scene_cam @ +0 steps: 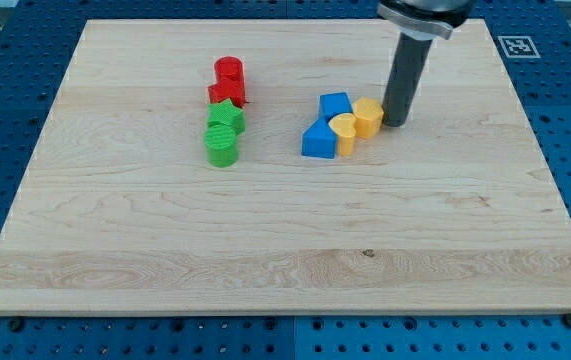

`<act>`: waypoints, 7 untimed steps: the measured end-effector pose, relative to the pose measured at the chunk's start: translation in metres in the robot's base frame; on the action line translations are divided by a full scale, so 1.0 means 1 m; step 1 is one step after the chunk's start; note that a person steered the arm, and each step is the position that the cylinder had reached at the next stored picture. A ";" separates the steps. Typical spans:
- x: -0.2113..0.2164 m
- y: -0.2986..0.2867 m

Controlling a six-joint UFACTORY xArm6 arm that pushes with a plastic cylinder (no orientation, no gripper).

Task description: Slide the green circle to the center of the board

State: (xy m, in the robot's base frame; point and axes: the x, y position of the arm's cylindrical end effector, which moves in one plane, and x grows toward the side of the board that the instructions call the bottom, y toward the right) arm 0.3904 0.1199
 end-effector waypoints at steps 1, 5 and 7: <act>-0.010 0.000; 0.139 0.026; 0.133 -0.040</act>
State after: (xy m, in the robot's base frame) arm 0.5232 0.0797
